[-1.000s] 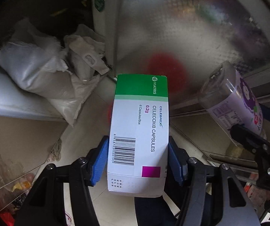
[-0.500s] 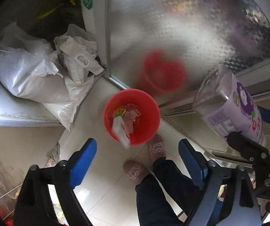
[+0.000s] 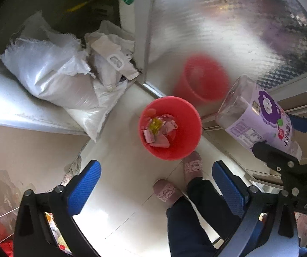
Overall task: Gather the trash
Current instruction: 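Open the right gripper over the red bucket to drop the juice bottle, then raise both tools back up toward the counter items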
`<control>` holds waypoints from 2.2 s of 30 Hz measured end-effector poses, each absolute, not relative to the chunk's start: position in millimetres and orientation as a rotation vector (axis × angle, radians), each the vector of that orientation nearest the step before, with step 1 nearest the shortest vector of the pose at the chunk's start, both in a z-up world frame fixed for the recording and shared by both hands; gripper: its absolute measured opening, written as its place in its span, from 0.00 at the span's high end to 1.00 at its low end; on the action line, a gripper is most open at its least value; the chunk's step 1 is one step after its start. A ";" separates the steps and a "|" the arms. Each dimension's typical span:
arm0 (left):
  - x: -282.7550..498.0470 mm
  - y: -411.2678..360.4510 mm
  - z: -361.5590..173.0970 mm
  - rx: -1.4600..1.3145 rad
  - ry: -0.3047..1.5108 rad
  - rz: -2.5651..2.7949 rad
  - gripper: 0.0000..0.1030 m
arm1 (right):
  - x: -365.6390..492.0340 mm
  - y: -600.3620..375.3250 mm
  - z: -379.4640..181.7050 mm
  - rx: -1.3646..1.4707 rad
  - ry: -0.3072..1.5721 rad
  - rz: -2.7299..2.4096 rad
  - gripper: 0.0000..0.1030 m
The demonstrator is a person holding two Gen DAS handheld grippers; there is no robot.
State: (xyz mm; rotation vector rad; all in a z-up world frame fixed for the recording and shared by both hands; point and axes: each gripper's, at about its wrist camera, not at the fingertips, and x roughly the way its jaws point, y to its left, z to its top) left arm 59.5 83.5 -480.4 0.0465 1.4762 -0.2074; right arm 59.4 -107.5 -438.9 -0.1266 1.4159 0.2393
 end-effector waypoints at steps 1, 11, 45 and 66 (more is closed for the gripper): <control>59.1 86.7 -481.6 0.045 1.480 -0.202 0.00 | 60.1 -106.0 -440.8 -0.133 1.418 0.242 0.25; 52.3 116.5 -486.8 0.006 1.493 -0.133 0.00 | 65.1 -95.5 -448.9 -0.211 1.417 0.232 0.24; 33.7 112.3 -171.0 0.060 1.146 -0.097 0.00 | 38.0 -87.8 -193.8 -0.115 1.160 0.322 0.01; 77.5 65.1 -64.1 0.137 0.951 -0.200 0.00 | 62.6 -125.7 -87.4 -0.071 0.984 0.204 0.01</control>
